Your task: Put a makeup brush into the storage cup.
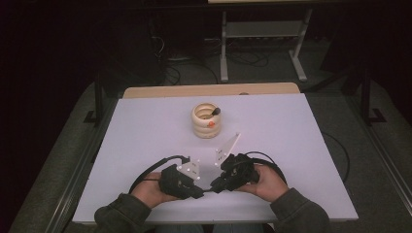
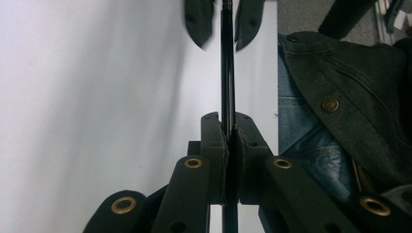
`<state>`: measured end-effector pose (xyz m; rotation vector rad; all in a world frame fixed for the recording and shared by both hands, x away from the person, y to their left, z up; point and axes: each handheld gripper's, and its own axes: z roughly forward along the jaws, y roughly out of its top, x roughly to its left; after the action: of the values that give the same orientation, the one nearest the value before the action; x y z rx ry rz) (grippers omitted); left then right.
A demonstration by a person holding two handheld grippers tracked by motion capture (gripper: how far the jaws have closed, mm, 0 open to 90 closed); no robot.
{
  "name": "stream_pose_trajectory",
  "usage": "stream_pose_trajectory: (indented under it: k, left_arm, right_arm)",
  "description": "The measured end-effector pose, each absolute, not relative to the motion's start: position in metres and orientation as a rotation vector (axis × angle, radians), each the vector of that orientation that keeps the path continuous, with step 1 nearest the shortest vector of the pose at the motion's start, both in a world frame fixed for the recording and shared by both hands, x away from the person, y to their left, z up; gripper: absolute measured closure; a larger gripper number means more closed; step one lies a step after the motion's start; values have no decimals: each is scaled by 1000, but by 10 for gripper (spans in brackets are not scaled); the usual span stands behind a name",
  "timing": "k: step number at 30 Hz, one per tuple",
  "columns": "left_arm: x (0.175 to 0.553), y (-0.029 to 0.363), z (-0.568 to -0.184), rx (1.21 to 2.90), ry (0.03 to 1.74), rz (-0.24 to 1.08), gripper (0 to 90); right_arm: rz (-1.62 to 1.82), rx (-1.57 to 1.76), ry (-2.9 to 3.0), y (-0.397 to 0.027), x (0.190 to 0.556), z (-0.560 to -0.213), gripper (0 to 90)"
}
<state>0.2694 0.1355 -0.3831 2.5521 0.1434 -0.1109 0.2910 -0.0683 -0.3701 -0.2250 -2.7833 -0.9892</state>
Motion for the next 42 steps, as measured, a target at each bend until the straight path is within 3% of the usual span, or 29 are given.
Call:
stream_pose_trajectory:
  k: [5, 10, 19, 25, 30, 36, 38, 41, 42]
  left_arm:
    - [270, 141, -384, 2523, 178, -114, 846]
    - [268, 144, -382, 2483, 185, -124, 846]
    - [268, 144, -382, 2485, 182, -111, 836]
    - [269, 143, -383, 2519, 201, -103, 721]
    - [270, 140, -381, 2539, 172, -104, 742]
    - [269, 140, -381, 2533, 167, -103, 838]
    - [268, 140, -380, 2534, 158, -86, 848]
    - [267, 143, -379, 2504, 194, -79, 848]
    - [268, 144, -378, 2497, 205, -72, 848]
  right_arm:
    - [-1066, -297, -2777, -83, 294, -368, 667]
    - [-1049, -292, -2746, -86, 297, -372, 663]
    - [-1009, -219, -2700, -81, 296, -375, 835]
    - [-932, -210, -2689, -80, 299, -377, 846]
    - [-882, -202, -2731, -77, 300, -375, 847]
    - [-909, -180, -2730, -75, 299, -367, 844]
    - [-951, -199, -2743, -78, 299, -365, 788]
    - [-1045, -302, -2705, -85, 301, -363, 594]
    - [-1074, -315, -2706, -88, 302, -364, 590]
